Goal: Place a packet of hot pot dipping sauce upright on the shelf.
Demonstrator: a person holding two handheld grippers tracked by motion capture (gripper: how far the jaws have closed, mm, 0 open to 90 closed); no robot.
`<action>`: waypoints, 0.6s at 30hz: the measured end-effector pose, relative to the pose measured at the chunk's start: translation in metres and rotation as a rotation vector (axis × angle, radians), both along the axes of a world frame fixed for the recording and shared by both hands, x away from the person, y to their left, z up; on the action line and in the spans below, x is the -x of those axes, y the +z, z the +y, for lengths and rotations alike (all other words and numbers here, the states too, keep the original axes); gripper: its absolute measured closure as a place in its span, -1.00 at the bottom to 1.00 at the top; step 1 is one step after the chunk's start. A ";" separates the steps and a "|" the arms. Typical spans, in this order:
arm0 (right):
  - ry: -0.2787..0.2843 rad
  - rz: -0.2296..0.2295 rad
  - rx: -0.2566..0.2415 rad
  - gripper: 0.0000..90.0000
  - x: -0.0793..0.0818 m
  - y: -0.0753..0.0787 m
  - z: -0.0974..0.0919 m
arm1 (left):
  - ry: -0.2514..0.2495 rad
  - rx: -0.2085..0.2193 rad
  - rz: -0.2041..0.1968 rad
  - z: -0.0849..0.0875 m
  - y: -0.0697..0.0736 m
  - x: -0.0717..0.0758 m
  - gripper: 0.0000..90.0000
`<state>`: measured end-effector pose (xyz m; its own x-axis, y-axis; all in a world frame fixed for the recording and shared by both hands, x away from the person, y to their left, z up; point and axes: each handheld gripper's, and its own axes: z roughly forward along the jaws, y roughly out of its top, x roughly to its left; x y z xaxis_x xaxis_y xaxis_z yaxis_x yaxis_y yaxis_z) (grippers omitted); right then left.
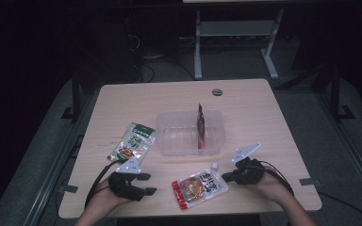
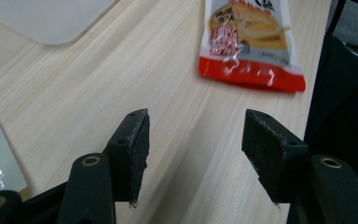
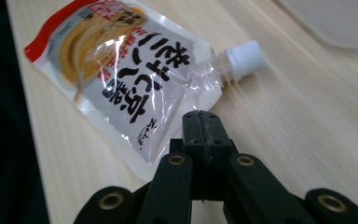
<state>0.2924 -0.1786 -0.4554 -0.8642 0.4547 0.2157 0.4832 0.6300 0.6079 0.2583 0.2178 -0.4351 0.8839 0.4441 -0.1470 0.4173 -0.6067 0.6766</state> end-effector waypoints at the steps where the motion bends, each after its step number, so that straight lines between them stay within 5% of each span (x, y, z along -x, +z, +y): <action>1: 0.013 0.005 -0.008 0.99 0.001 0.000 0.004 | -0.004 -0.001 0.001 -0.001 0.000 0.000 -0.08; 8: 0.063 -0.007 0.007 0.99 0.008 0.000 0.022 | -0.059 -0.027 0.007 -0.016 -0.003 0.004 0.05; 18: -0.009 0.026 -0.037 0.68 0.015 0.007 0.007 | -0.124 -0.068 0.033 -0.049 -0.004 0.010 0.88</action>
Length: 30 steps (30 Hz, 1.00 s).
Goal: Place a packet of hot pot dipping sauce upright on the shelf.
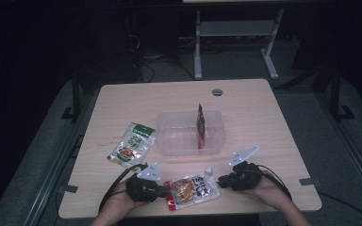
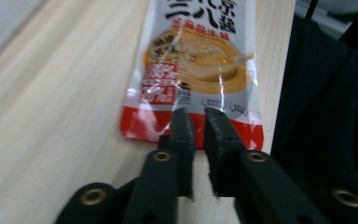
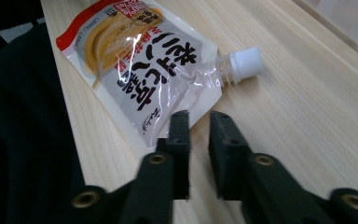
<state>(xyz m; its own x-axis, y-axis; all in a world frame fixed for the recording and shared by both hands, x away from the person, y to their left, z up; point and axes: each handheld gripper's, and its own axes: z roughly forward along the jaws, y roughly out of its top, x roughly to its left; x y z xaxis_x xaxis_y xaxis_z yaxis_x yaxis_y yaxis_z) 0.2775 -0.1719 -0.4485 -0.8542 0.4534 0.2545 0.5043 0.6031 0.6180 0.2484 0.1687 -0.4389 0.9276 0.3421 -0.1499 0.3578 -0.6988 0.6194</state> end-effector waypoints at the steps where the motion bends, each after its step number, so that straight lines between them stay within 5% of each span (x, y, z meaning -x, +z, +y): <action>1: -0.005 0.004 -0.008 0.62 0.001 0.000 -0.002 | -0.015 -0.007 0.010 -0.004 -0.003 0.002 0.92; 5: -0.024 0.041 -0.016 0.38 0.001 -0.003 -0.004 | -0.026 -0.038 -0.003 -0.011 -0.006 0.003 0.92; 11: -0.037 0.091 -0.044 0.31 -0.003 -0.006 0.000 | -0.028 -0.077 -0.020 -0.015 -0.011 0.001 0.94; 30: -0.037 0.184 -0.092 0.29 -0.021 -0.019 0.013 | -0.027 -0.064 0.005 -0.013 -0.014 -0.002 0.99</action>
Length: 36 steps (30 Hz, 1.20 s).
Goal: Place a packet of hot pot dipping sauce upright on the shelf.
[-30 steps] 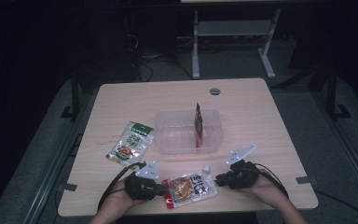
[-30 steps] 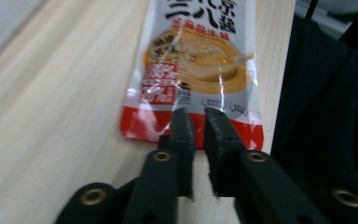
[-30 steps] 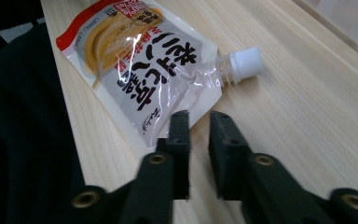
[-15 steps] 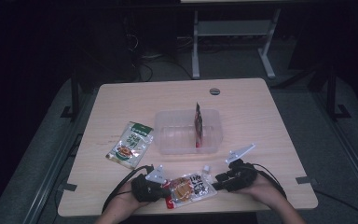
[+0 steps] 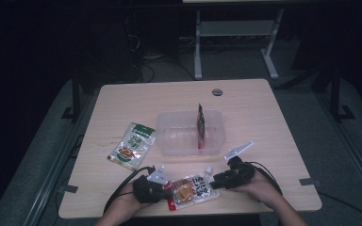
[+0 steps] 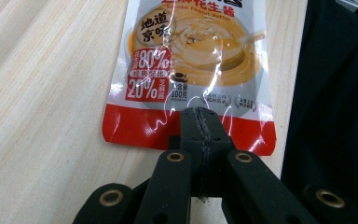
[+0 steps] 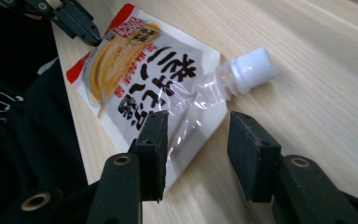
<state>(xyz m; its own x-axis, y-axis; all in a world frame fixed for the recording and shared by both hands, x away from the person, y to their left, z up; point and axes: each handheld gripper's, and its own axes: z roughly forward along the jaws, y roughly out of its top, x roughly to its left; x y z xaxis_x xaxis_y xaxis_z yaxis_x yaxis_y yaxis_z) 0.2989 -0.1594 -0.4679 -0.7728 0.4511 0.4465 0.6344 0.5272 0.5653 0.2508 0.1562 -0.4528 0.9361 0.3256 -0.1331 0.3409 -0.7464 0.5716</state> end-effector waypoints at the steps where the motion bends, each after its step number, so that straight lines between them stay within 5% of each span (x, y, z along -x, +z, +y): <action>1: 0.004 0.015 -0.012 0.30 0.000 0.000 0.002 | 0.002 0.003 0.002 0.000 0.000 0.000 1.00; 14: 0.035 0.101 -0.048 0.54 0.002 -0.005 0.007 | -0.005 -0.001 0.000 -0.001 0.000 0.000 1.00; 17: 0.033 0.111 -0.087 0.65 0.001 -0.004 0.004 | -0.005 0.006 -0.002 -0.001 -0.001 0.000 1.00; 23: 0.042 0.089 -0.124 0.89 0.002 0.002 0.004 | -0.007 0.005 0.003 0.000 0.000 0.000 1.00; 30: 0.068 0.053 -0.149 0.96 0.004 0.009 0.005 | -0.009 0.006 0.003 0.000 0.000 -0.001 1.00; 36: 0.080 0.031 -0.221 1.00 0.006 0.019 0.006 | -0.004 0.001 -0.019 0.000 0.000 -0.001 1.00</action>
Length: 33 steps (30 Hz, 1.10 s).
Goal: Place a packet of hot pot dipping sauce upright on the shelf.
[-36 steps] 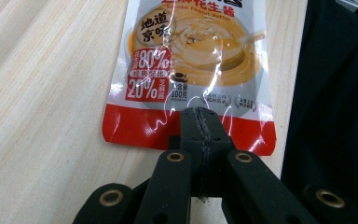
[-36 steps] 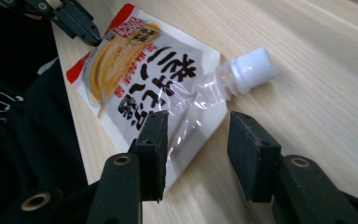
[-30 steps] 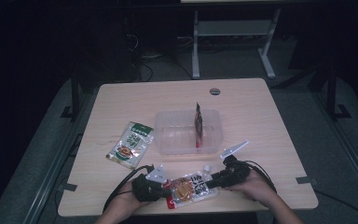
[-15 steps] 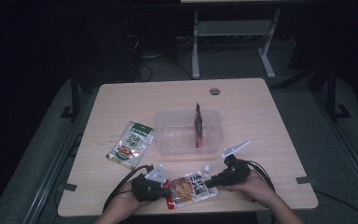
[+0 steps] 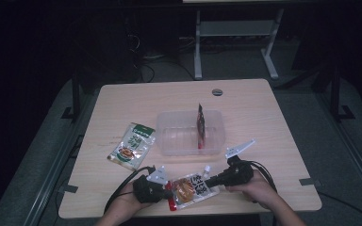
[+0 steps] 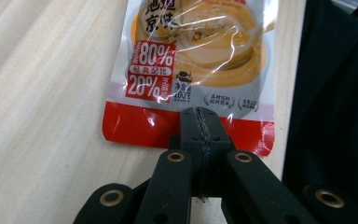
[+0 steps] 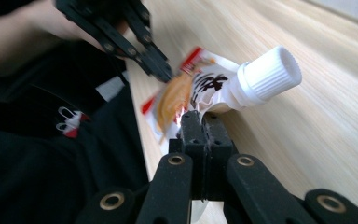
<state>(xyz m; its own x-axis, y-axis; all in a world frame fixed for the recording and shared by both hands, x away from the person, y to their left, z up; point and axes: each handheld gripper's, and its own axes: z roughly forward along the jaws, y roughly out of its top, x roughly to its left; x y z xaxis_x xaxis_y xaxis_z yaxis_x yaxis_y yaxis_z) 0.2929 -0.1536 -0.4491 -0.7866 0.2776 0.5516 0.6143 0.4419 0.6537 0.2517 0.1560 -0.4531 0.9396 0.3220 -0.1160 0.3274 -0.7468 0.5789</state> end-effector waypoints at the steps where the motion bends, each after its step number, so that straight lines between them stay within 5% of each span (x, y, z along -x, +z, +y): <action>1: 0.007 0.001 -0.012 1.00 0.000 0.001 0.000 | 0.004 -0.001 0.001 0.000 0.000 -0.001 1.00; 9: 0.031 -0.035 -0.069 1.00 0.002 0.014 0.010 | 0.027 0.030 -0.007 0.003 0.005 -0.012 0.99; 16: 0.047 -0.122 -0.102 1.00 0.003 0.035 0.021 | 0.047 0.114 -0.049 0.002 0.019 -0.016 0.93; 29: 0.046 -0.157 -0.209 1.00 -0.004 0.060 0.034 | 0.022 0.168 -0.109 -0.011 0.038 -0.025 0.91; 33: 0.039 -0.155 -0.224 1.00 -0.006 0.063 0.035 | 0.023 0.212 -0.101 -0.015 0.043 -0.029 0.89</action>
<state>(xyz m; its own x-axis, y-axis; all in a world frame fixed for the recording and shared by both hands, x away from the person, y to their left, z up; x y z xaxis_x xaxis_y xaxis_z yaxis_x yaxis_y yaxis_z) 0.2991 -0.1186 -0.3859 -0.8741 0.1304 0.4679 0.4847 0.2966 0.8229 0.2804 0.1408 -0.4099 0.9425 0.3220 -0.0891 0.2754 -0.5978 0.7528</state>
